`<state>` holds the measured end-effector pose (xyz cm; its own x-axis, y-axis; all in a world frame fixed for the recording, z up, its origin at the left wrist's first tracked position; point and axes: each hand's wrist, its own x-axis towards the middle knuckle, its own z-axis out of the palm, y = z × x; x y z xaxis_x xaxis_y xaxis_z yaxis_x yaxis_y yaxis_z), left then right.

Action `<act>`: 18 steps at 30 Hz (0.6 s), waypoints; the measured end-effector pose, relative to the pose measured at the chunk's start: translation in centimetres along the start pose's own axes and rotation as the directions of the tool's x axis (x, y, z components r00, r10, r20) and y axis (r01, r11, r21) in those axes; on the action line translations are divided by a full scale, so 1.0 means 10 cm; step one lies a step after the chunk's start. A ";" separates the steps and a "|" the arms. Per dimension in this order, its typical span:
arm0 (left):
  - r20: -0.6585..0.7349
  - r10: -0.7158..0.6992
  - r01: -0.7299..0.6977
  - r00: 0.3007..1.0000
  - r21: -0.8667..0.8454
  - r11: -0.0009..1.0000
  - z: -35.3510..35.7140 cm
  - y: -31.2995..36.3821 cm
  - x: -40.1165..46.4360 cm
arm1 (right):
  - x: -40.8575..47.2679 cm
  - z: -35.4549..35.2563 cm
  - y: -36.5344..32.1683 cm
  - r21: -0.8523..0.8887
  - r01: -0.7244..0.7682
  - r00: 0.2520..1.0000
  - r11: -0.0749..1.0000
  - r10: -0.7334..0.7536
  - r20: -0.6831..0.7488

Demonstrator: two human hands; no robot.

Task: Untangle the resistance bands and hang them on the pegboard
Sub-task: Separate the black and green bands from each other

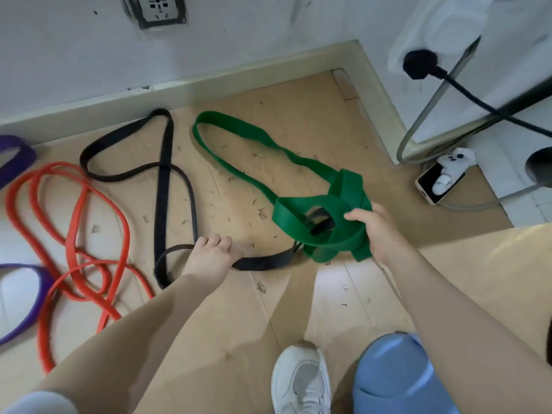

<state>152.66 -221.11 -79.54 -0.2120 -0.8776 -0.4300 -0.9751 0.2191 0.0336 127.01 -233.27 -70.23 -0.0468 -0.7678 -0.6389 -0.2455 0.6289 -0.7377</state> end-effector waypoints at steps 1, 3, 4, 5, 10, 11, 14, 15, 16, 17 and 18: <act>-0.035 0.026 -0.024 0.999 0.054 0.998 0.00 -0.07 -0.08 | 0.00 -0.03 0.03 -0.019 -0.012 1.000 1.000 0.012 -0.006; -0.112 0.108 -0.093 0.988 0.132 0.987 0.06 -0.23 -0.23 | -0.02 -0.06 0.07 -0.015 -0.013 0.998 1.000 0.012 -0.064; -0.132 0.150 -0.130 0.980 0.152 0.980 0.07 -0.28 -0.31 | -0.03 -0.05 0.07 -0.009 -0.007 0.995 1.000 0.006 -0.095; -0.143 0.180 -0.157 0.973 0.158 0.975 0.05 -0.30 -0.39 | -0.04 -0.03 0.07 -0.009 0.006 0.993 1.000 -0.007 -0.117; -0.195 0.283 -0.254 0.939 0.160 0.954 -0.12 -0.32 -0.41 | -0.08 0.30 0.14 -0.376 0.216 0.971 0.901 -0.240 -0.019; -0.160 0.305 -0.279 0.939 0.170 0.945 -0.18 -0.31 -0.40 | -0.06 0.33 0.22 -0.595 0.228 0.957 0.771 -0.289 -0.008; 0.142 0.338 -0.364 0.931 0.251 0.897 -0.13 -0.30 -0.44 | 0.02 0.27 0.42 -0.879 0.024 0.974 0.477 -0.210 -0.087; 0.261 0.287 -0.359 0.922 0.290 0.887 -0.05 -0.31 -0.45 | 0.06 0.24 0.50 -0.875 -0.029 0.988 0.484 -0.117 -0.097; 0.351 0.201 -0.313 0.915 0.299 0.901 -0.05 -0.30 -0.46 | 0.08 0.22 0.56 -0.859 -0.055 0.995 0.508 -0.045 -0.090; 0.346 0.145 -0.243 0.927 0.258 0.935 -0.07 -0.26 -0.46 | 0.09 0.21 0.60 -0.836 -0.069 0.995 0.544 -0.027 -0.100; 0.310 0.116 -0.179 0.944 0.180 0.967 -0.12 -0.20 -0.44 | 0.09 0.22 0.60 -0.811 -0.063 0.988 0.582 -0.077 -0.132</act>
<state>155.48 -218.19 -76.62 -0.2935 -0.6703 -0.6816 -0.8938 0.4453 -0.0530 127.62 -229.95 -75.73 -0.1552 -0.8234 -0.5458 -0.9251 0.3149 -0.2120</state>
